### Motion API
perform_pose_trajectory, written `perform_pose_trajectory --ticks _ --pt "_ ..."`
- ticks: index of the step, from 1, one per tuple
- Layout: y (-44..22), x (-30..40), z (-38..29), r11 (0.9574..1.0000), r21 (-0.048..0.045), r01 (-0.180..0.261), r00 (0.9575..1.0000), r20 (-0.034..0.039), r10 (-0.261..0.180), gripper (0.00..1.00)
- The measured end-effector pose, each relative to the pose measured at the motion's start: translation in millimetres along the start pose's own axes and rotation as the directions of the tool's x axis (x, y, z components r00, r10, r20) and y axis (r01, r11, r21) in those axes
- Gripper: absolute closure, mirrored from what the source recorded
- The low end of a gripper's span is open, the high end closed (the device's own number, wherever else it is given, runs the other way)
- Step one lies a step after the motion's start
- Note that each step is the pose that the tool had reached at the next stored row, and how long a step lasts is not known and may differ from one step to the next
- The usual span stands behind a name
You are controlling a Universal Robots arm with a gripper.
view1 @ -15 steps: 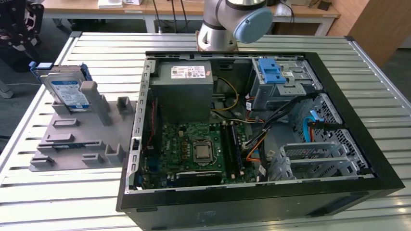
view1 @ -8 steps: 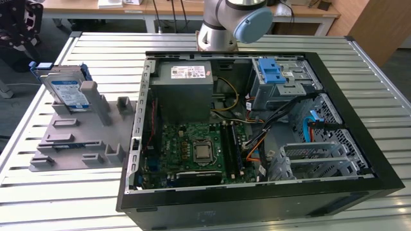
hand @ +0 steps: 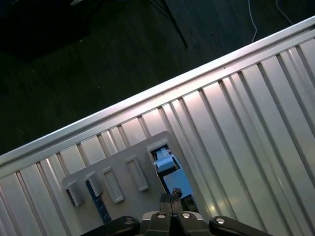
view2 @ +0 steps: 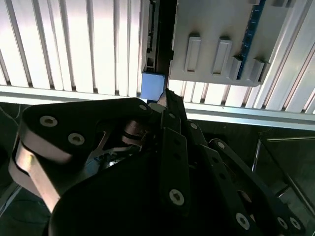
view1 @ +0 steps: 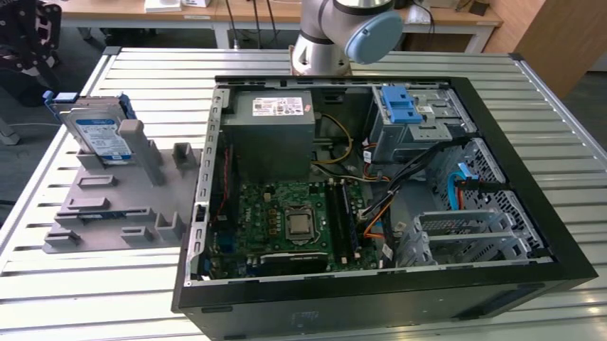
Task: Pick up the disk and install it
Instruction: 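Pick up the disk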
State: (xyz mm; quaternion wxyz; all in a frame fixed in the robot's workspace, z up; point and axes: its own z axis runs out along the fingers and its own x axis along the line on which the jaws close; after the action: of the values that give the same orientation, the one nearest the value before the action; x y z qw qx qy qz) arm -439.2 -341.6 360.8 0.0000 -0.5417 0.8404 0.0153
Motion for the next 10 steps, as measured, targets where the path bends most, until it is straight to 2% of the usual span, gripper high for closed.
perform_pose_trajectory --ticks 5,10 --pt "0.0 0.0 0.9 0.9968 0.0016 0.080 0.9968 -0.0008 -0.080 0.89" --pt "-0.1 0.0 1.7 0.9891 0.0054 0.147 0.9891 0.0009 -0.147 0.89"
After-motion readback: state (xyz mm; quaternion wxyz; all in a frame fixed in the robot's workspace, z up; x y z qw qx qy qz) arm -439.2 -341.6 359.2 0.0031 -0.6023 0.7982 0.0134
